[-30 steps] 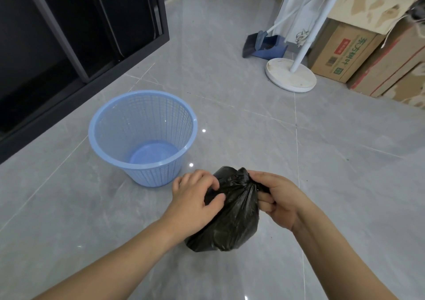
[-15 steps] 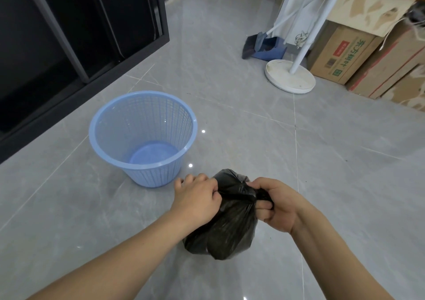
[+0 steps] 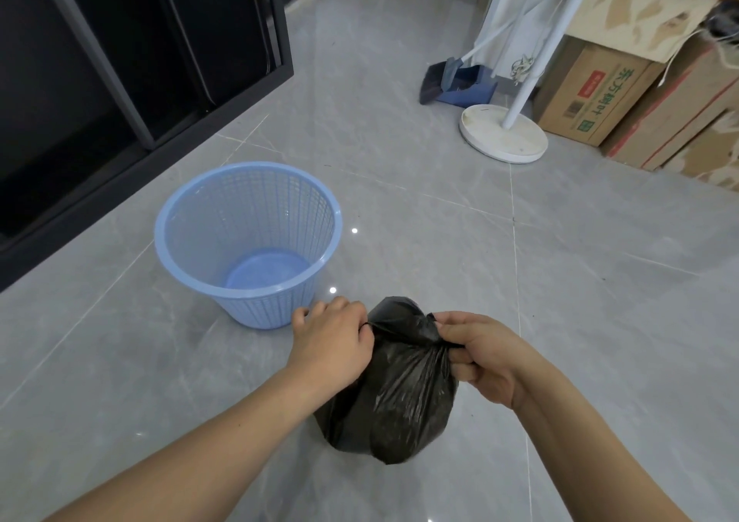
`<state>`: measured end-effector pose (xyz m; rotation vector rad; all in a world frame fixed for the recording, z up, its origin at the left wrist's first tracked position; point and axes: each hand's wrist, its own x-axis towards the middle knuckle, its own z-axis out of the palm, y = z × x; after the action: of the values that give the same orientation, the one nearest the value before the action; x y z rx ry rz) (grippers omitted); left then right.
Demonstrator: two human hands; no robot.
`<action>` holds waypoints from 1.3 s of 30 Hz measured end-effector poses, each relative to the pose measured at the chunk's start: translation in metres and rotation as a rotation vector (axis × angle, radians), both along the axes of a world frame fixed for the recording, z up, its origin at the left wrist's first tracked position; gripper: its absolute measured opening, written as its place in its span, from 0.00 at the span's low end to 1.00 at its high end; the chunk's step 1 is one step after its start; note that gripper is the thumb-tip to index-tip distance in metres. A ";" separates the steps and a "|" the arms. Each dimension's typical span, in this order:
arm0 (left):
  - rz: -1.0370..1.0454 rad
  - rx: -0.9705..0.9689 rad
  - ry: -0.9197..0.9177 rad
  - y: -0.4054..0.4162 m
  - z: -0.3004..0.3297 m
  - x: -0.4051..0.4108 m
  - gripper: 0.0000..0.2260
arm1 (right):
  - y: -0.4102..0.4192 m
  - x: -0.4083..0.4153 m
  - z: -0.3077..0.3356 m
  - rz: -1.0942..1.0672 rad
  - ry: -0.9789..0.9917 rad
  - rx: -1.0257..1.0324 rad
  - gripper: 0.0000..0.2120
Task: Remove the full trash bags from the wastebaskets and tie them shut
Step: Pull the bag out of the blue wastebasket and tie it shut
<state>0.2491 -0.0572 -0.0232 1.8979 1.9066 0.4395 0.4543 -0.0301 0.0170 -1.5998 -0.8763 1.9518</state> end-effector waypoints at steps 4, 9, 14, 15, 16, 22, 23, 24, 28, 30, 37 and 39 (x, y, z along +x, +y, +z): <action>-0.106 0.055 -0.239 -0.006 0.001 0.002 0.09 | 0.001 0.001 -0.003 -0.041 0.128 0.003 0.12; -0.137 0.135 -0.184 -0.005 0.001 0.009 0.05 | -0.002 0.002 0.001 -0.007 0.426 -0.115 0.15; -0.174 0.187 -0.109 -0.002 0.000 0.014 0.06 | -0.005 0.003 -0.002 -0.148 0.499 -0.121 0.27; -0.165 0.191 -0.095 -0.001 0.000 0.015 0.07 | -0.005 0.001 -0.003 -0.167 0.520 -0.112 0.25; -0.152 0.181 -0.079 0.000 0.000 0.015 0.08 | -0.005 0.001 -0.003 -0.178 0.544 -0.103 0.23; -0.114 0.156 -0.322 -0.003 0.001 0.014 0.12 | -0.004 -0.002 -0.003 -0.116 0.554 -0.050 0.15; -0.100 0.170 -0.364 -0.004 0.003 0.014 0.10 | -0.004 -0.003 -0.003 -0.116 0.530 -0.043 0.15; -0.090 0.181 -0.382 -0.004 0.004 0.015 0.08 | -0.003 -0.004 -0.004 -0.113 0.511 -0.037 0.15; -0.084 0.173 -0.338 -0.001 0.005 0.013 0.04 | -0.001 -0.002 -0.002 -0.088 0.500 -0.024 0.14; -0.084 0.164 -0.324 -0.001 0.003 0.011 0.05 | 0.000 0.000 0.000 -0.069 0.499 -0.035 0.16; -0.108 0.129 -0.306 -0.001 -0.001 0.016 0.05 | -0.004 -0.003 0.000 -0.145 0.418 -0.031 0.17; -0.098 0.114 -0.297 0.000 -0.003 0.019 0.03 | -0.004 -0.004 0.000 -0.196 0.389 -0.015 0.17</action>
<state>0.2678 -0.0572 -0.0266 1.8660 1.6198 0.7671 0.4505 -0.0344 0.0173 -1.2009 -0.5293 2.0318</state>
